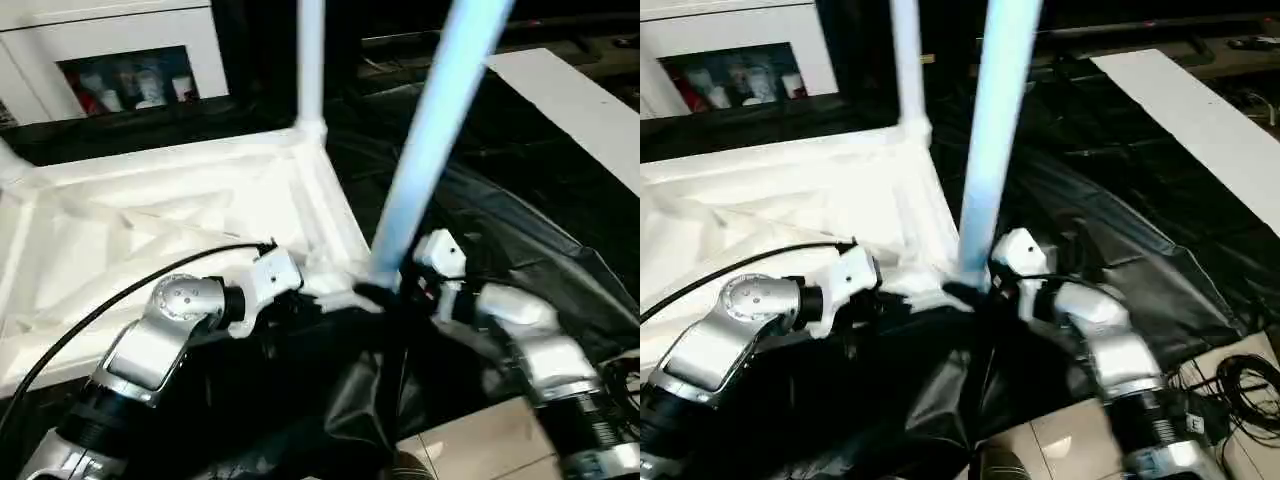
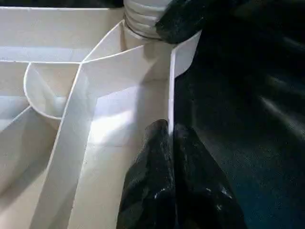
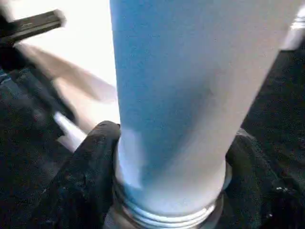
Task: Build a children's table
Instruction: Rotate leg to tighten
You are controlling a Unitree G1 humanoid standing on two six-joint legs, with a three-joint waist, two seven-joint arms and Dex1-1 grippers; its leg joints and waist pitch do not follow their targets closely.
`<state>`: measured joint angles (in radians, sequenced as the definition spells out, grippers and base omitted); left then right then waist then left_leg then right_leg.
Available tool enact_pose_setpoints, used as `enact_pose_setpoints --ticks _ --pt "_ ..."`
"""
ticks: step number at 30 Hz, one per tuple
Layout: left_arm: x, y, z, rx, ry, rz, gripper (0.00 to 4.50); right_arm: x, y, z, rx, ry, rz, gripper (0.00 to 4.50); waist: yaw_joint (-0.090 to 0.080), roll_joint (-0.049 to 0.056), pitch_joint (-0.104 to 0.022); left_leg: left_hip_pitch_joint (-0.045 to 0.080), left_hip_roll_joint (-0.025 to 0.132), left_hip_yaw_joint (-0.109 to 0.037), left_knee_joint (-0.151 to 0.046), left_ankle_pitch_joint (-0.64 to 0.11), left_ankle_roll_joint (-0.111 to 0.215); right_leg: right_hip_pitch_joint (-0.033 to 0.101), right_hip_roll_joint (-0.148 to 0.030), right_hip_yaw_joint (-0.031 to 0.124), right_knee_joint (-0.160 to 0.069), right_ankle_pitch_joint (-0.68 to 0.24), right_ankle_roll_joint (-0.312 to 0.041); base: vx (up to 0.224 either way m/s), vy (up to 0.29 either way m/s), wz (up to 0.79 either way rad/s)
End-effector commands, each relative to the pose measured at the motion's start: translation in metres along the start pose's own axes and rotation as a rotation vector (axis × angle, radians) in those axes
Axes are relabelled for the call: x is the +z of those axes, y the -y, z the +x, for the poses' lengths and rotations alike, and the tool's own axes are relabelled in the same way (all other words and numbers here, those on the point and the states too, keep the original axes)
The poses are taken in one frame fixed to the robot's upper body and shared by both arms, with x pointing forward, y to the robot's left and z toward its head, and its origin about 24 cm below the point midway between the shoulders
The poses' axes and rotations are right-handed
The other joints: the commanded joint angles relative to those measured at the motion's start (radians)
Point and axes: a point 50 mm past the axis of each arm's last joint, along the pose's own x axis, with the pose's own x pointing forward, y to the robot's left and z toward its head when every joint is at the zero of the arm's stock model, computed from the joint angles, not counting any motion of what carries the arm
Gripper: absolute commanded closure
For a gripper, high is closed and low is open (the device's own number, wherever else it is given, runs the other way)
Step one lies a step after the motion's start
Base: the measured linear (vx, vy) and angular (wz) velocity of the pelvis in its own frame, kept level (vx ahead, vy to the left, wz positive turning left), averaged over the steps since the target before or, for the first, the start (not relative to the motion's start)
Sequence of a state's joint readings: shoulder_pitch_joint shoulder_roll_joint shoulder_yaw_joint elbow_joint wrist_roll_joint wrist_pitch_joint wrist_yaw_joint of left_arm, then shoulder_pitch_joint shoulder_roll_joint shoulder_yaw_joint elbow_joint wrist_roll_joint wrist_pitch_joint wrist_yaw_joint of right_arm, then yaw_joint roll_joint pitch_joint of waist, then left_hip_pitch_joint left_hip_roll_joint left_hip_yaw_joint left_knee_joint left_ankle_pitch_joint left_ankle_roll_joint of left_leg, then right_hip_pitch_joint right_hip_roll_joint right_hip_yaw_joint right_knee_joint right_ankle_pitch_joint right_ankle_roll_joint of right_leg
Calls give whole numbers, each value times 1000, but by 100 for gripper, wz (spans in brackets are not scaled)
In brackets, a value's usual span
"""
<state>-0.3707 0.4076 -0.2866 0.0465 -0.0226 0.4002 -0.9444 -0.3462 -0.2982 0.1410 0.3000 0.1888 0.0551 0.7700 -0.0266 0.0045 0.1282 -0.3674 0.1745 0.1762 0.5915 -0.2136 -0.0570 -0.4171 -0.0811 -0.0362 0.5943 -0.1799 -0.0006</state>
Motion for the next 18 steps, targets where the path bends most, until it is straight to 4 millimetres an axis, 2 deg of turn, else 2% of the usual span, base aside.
enact_pose_setpoints --ticks 1,3,4,6,7,8,10,11,13,16,18 --pt "-18 10 17 6 -34 -115 450 -13 3 4 -142 -16 70 178 2 -18 -38 -1 46 -15 -89 -217 61 31 -58 45 -91 -453 -190 0 0 0" --pt "-15 5 27 81 -35 -136 450 -18 3 14 -287 -22 116 178 0 -17 -33 3 47 -13 -92 -225 48 22 -55 45 -95 -453 -192 0 0 0" --pt "-15 3 28 99 -38 -138 450 -19 4 17 -313 -27 122 178 -1 -18 -33 -2 45 -16 -94 -224 41 28 -57 44 -92 -455 -187 0 0 0" --pt "-12 -2 36 173 -43 -156 450 -20 5 25 -400 -32 146 178 -1 -17 -32 3 44 -14 -94 -236 41 21 -55 45 -96 -460 -179 0 0 0" --pt "-8 -8 43 247 -40 -172 450 -19 5 33 -485 -38 158 178 -1 -19 -31 4 45 -14 -94 -237 36 21 -55 46 -97 -458 -180 0 0 0" --pt "-6 -9 46 264 -38 -178 450 -18 3 38 -499 -37 166 178 0 -19 -34 4 43 -14 -94 -235 29 23 -56 45 -97 -456 -177 0 0 0" --pt "-3 -9 50 278 -35 -180 450 -15 -1 45 -493 -34 167 178 2 -19 -35 4 44 -14 -95 -223 32 24 -54 45 -94 -422 -176 0 0 0" --pt "-2 -8 51 271 -42 -177 450 -13 -5 48 -470 -25 166 178 3 -18 -38 2 46 -14 -96 -204 41 29 -55 43 -90 -360 -184 0 0 0" --pt "-3 -8 51 265 -65 -158 450 -9 -13 53 -389 -2 156 178 4 -17 -39 -2 46 -13 -96 -184 56 33 -53 42 -85 -301 -197 0 0 0" --pt "-6 -7 49 245 -85 -153 450 -3 -17 53 -336 52 154 178 5 -17 -40 0 47 -11 -96 -180 65 36 -56 41 -87 -299 -206 0 0 0" --pt "-9 -6 47 231 -100 -146 450 1 -18 51 -313 100 159 109 8 -17 -42 0 48 -8 -95 -145 80 38 -58 42 -86 -260 -219 0 0 0"
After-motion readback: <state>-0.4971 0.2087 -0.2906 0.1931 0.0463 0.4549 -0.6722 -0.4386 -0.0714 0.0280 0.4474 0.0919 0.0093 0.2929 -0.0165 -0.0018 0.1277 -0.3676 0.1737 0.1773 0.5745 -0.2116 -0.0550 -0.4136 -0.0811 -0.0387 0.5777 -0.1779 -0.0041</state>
